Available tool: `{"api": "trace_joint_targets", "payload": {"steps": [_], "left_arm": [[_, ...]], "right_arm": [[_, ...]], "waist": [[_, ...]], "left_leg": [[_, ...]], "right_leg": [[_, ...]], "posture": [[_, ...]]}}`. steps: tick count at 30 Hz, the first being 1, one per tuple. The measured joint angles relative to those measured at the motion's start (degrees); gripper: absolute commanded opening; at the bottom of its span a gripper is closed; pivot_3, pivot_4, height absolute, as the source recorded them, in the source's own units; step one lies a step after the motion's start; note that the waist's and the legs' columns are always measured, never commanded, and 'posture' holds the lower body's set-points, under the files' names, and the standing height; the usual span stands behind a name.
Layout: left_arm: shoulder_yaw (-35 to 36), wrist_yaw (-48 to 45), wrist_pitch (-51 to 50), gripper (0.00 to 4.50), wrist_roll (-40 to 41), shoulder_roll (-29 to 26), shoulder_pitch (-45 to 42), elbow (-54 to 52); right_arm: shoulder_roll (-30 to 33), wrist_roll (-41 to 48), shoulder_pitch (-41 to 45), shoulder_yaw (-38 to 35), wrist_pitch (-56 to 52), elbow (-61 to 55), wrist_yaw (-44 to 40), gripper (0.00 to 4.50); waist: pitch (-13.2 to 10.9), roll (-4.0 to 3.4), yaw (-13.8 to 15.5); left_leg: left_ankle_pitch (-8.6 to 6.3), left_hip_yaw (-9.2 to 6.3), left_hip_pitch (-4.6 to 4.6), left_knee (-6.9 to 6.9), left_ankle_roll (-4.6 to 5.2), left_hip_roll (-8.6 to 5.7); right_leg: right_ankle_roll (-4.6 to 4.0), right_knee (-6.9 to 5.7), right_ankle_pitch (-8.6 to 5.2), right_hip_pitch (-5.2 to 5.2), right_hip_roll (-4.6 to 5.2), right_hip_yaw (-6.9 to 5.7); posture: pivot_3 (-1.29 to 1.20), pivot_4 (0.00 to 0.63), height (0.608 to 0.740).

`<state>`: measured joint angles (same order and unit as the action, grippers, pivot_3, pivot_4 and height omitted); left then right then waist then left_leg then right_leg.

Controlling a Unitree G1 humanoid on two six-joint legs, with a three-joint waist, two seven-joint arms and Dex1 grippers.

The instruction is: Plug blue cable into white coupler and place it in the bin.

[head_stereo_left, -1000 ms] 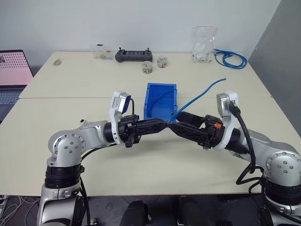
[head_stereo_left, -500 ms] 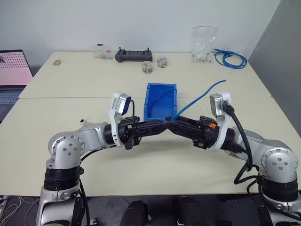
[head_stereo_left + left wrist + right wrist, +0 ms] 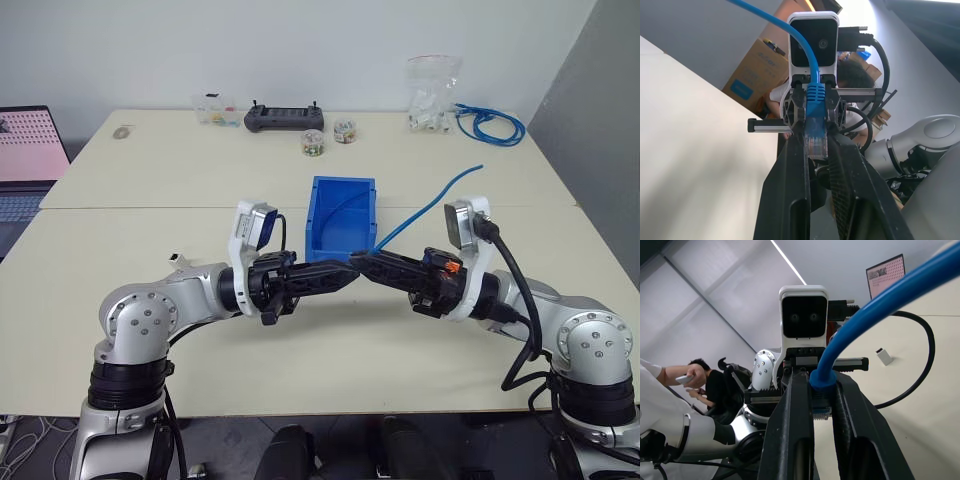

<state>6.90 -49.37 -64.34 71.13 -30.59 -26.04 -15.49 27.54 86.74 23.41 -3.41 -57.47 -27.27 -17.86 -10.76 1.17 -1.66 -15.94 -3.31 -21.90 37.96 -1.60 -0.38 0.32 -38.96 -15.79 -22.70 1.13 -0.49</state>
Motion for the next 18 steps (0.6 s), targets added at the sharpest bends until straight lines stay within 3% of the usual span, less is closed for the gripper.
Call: {"api": "trace_joint_targets", "payload": {"steps": [14,16,18], "left_arm": [[-0.3,0.3,2.1,0.24,-0.8,0.0,0.8,-1.1],[-0.3,0.4,2.3,0.95,-0.7,-0.4,1.0,-1.4],[-0.4,0.3,2.1,1.11,-0.8,-1.5,1.4,-2.2]], "right_arm": [[0.0,-0.5,0.0,0.2,0.6,0.0,-0.1,0.20],[0.0,-0.8,0.0,0.3,0.7,-0.1,-0.2,0.20],[-0.2,-1.2,0.0,0.5,1.2,-0.2,-0.3,0.20]], "waist": [[0.0,0.00,0.0],[0.0,0.00,0.0],[0.0,-0.01,0.0]], "left_leg": [[0.00,0.00,-0.01,-0.02,0.00,0.00],[0.00,0.01,-0.01,-0.02,0.00,0.00],[0.00,0.01,-0.01,-0.04,0.00,0.00]], "right_leg": [[0.01,0.02,-0.01,-0.01,0.00,0.00],[0.01,0.02,-0.01,-0.02,0.00,0.01],[0.01,0.02,-0.01,-0.03,0.00,0.01]], "posture": [[0.00,0.150,0.740],[0.00,0.150,0.740],[0.00,0.150,0.740]]}}
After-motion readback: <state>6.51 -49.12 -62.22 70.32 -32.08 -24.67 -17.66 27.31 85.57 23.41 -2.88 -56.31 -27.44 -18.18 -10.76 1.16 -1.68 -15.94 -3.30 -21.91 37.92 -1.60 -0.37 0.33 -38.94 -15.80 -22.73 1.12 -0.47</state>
